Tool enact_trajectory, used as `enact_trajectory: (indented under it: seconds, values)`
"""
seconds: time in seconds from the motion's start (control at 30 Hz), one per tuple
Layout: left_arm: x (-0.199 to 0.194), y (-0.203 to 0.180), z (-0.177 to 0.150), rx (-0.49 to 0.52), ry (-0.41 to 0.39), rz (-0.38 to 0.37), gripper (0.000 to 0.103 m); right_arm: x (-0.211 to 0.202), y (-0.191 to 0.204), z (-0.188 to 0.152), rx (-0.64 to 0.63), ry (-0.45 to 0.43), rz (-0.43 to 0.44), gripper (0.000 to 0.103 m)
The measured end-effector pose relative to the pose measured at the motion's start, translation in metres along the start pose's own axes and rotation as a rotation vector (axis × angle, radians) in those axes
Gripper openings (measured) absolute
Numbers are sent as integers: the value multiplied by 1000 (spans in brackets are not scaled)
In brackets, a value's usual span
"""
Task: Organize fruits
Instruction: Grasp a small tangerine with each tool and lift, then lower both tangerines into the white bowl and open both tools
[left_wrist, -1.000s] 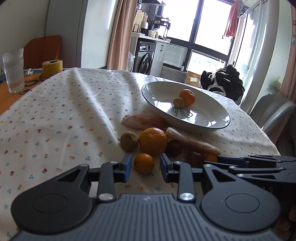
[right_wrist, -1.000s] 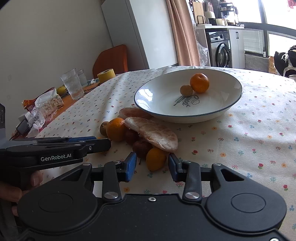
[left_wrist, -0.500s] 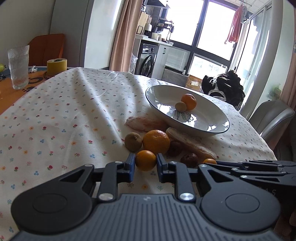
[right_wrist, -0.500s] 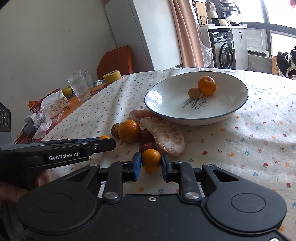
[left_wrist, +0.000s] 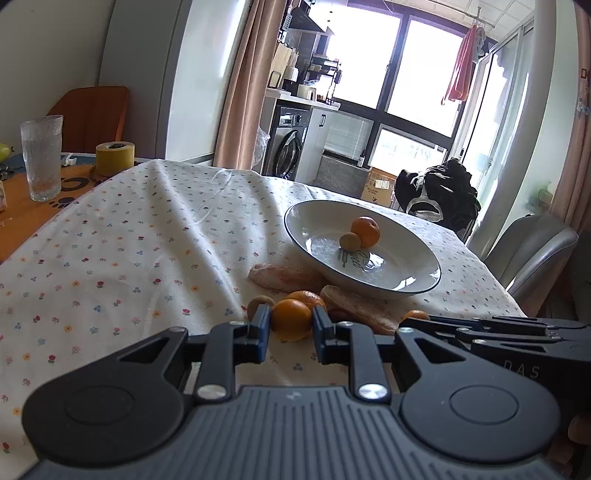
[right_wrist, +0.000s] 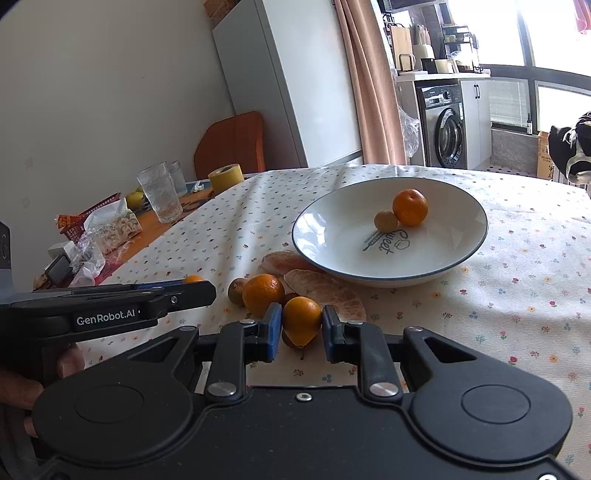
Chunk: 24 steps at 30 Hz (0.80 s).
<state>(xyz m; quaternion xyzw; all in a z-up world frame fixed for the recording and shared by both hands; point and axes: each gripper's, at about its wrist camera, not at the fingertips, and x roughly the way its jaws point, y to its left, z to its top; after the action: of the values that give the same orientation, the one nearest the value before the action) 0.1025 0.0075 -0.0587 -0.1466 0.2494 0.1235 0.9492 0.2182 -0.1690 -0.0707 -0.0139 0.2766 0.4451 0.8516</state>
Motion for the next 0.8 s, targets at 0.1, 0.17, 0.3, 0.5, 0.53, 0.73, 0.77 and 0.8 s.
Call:
enact_trajectory:
  seconds: [0.1,0.17,0.3,0.5,0.53,0.73,0.77,0.8]
  values:
    - [0,-3,3,6,-6,0,23,-2,-2,5,-6,-16,-3,22]
    - [1,-5,6,13,-10,-1,23,-3,-4,8,-10,-26,-5,22]
    - [3,-8,12,23,-25,-6,23,-4,-7,13,-11,-41,-15,22]
    - [13,-16,21,27,-33,-25,23,-9,-15,19,-7,-57,-38,22]
    - [14,-18,23,30,-34,-30,23,-10,-17,19,-5,-59,-41,22]
    - [25,-31,29,46,-34,-55,23,-11,-29,25,7,-74,-61,22]
    - [27,-33,30,47,-34,-57,23,-10,-31,26,7,-76,-63,22]
    - [29,-35,31,49,-33,-60,23,-10,-33,27,8,-79,-66,22]
